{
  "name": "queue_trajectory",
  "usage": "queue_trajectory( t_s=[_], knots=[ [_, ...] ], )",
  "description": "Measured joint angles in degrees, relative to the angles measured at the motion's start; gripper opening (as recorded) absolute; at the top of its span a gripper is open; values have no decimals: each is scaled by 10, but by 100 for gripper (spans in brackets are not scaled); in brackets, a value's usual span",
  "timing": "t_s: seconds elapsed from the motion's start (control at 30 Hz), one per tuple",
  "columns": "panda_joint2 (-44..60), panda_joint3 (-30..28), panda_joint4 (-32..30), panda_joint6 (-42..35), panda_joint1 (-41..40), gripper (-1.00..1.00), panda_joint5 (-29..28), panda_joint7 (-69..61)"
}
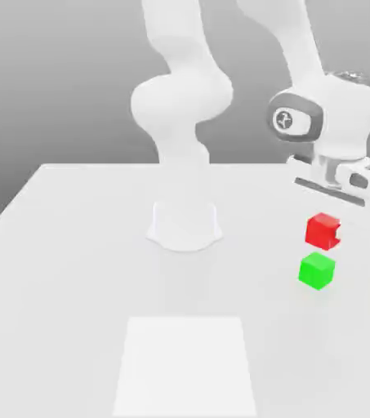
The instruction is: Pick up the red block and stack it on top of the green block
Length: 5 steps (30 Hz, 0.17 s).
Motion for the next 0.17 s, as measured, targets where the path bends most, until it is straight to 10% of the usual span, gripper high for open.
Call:
queue_trajectory(
  t_s=[0.07, 0.1, 0.17],
  knots=[
    [40, -2, 1, 39, -5, -100, -20, 14],
    [54, -3, 1, 52, -5, 100, -28, 19],
    [54, -3, 1, 52, -7, 100, -28, 19]
  ],
)
